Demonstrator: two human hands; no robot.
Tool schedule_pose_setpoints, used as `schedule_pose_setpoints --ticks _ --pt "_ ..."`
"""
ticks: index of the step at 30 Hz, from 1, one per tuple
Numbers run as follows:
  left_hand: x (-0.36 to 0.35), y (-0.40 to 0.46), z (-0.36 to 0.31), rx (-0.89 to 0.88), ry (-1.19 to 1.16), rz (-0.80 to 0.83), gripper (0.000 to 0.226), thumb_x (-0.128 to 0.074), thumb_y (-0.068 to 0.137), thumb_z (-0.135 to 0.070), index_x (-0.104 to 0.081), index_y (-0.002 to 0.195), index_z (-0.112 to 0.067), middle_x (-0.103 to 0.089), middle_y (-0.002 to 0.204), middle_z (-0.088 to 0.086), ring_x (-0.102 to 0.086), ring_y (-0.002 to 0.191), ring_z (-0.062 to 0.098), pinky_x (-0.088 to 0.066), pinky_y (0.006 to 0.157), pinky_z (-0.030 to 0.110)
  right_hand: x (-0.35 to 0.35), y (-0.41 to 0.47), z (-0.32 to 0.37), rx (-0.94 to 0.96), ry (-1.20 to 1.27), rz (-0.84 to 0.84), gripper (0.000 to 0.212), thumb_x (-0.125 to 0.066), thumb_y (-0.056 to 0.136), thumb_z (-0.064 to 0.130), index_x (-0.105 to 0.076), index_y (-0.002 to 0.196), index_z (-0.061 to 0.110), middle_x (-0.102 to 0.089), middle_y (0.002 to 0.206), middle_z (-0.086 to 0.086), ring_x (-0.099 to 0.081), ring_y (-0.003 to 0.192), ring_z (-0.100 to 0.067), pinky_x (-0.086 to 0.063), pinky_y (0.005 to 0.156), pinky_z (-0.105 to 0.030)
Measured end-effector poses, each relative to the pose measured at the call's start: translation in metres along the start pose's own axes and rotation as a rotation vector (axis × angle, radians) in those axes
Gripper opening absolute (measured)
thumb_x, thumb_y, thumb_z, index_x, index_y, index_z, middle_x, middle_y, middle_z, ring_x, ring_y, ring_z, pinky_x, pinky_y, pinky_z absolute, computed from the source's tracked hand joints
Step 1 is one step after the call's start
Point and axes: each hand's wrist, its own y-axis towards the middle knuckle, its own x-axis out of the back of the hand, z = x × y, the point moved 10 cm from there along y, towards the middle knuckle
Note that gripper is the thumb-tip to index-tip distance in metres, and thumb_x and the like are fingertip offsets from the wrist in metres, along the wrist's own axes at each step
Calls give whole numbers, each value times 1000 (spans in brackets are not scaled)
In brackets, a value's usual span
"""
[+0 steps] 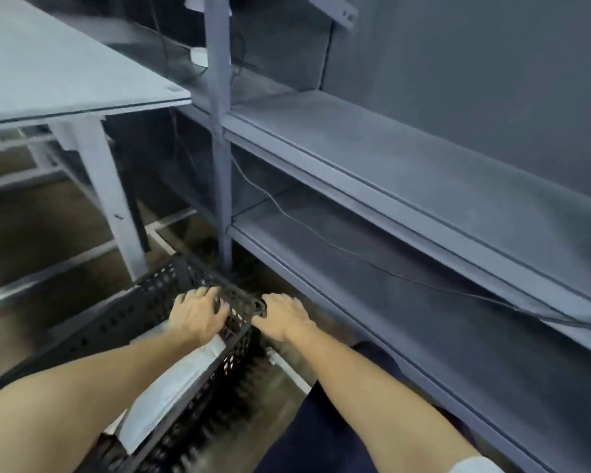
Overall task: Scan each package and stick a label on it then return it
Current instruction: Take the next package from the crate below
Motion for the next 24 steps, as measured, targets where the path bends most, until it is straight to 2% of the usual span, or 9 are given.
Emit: schedule_pose_setpoints --ticks 5,10,12,17,24 --pt "-34 -3 78 132 -17 67 56 -35 96 -48 -35 146 -22 -44 146 0 -40 133 23 -26 109 38 -38 37 46 65 -53 97 50 -47 90 43 -49 130 13 -50 137 -9 -42 130 -28 -30 109 -42" --pt "-78 -10 130 240 -48 157 58 -34 96 -48 -33 147 -22 -42 148 4 -38 134 26 -25 110 39 -85 69 80 113 -117 220 63 -44 92 45 -36 145 12 -40 148 -9 -35 137 -26 -23 114 -42" --pt "-96 -13 148 289 -71 187 59 -33 96 -48 -32 148 -21 -40 149 4 -37 134 26 -25 110 39 -104 82 93 134 -150 262 63 -44 92 46 -37 144 12 -41 146 -9 -36 135 -27 -23 114 -42" --pt "-144 -30 183 393 -151 228 59 -36 93 -48 -36 145 -20 -47 142 4 -42 128 26 -25 108 39 -150 108 115 172 -183 337 59 -46 92 45 -41 139 11 -46 141 -9 -39 132 -28 -25 113 -42" --pt "-224 -55 204 504 -216 349 57 -39 92 -50 -38 142 -23 -44 144 0 -40 132 22 -24 109 40 -211 123 123 169 -202 451 59 -45 93 44 -38 141 11 -44 143 -12 -38 133 -29 -26 111 -40"
